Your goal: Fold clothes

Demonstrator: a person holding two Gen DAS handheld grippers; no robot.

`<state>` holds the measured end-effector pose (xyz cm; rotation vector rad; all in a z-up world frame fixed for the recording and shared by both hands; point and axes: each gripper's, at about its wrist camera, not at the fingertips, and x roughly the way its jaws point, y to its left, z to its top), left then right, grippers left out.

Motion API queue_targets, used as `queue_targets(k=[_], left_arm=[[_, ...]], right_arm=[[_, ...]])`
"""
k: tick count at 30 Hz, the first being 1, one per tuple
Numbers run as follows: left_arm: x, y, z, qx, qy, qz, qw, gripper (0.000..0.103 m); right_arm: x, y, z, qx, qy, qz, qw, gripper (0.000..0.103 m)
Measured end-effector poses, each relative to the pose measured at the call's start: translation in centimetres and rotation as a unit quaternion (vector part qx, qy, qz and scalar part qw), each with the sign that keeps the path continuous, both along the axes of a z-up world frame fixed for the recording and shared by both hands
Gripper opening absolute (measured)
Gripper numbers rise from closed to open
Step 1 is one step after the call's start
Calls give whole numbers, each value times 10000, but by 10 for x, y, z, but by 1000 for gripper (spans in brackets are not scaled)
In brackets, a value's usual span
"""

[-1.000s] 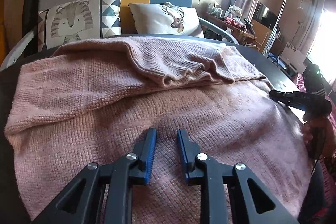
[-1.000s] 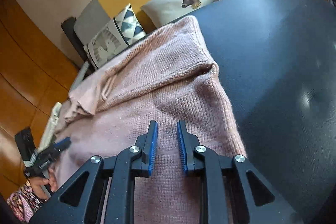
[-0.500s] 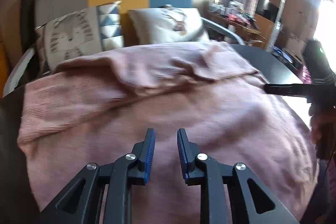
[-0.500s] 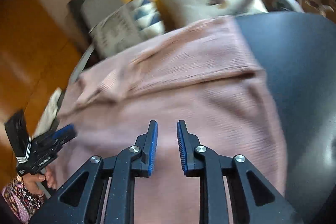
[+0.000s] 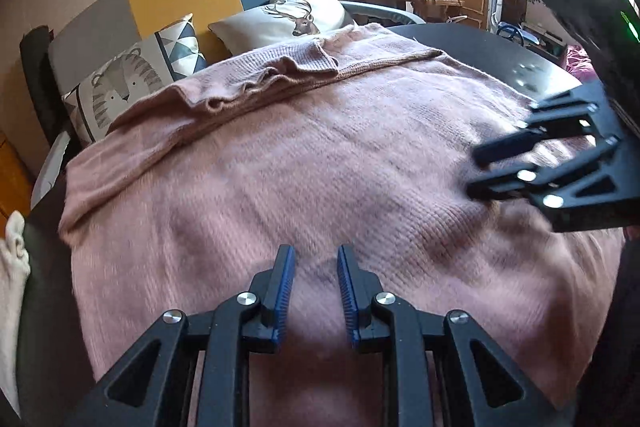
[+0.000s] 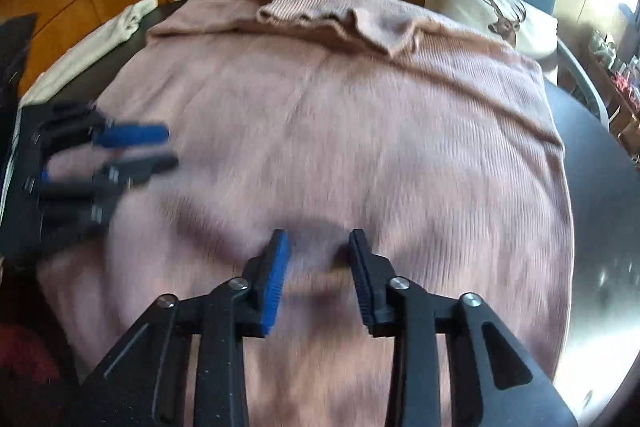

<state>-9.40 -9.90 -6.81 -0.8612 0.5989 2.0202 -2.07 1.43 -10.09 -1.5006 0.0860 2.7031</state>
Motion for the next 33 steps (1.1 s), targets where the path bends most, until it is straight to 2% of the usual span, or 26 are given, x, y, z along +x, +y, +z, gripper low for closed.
queue_targets(k=[5, 8, 12, 14, 17, 23, 25, 27, 30, 31, 33], left_arm=[[-8, -13, 3, 191, -259, 163, 9993, 23], [-6, -13, 5, 321, -422, 196, 9984, 23], [-2, 3, -1, 144, -284, 160, 9994, 23], [0, 3, -3, 124, -118, 101, 9998, 24], [4, -3, -6, 160, 37, 57, 9998, 24], [2, -13, -5, 275, -116, 63, 9995, 25], [8, -21, -1, 222, -43, 23, 9997, 24], [12, -32, 6, 301, -16, 27, 9995, 24], [10, -46, 8, 323, -177, 61, 9993, 24], [10, -48, 5, 189, -136, 107, 9997, 24], [9, -55, -3, -135, 3, 187, 9997, 24]], right_arm=[[5, 12, 11, -393, 139, -338, 9986, 41], [-1, -6, 25, -729, 420, -161, 9963, 41], [-23, -43, 13, -553, 50, 249, 9981, 41], [-22, -59, 6, -159, -50, 463, 9988, 41], [-3, -64, 6, 121, -147, 686, 9975, 41], [48, -49, 6, -156, -309, 621, 9975, 41], [56, -44, 8, -291, -325, 601, 9972, 41], [54, -38, 15, -458, -233, 525, 9973, 41], [41, -33, 34, -810, 248, 281, 9960, 41], [33, -36, 37, -813, 342, 263, 9958, 41], [14, -49, 32, -729, 232, 402, 9963, 41]])
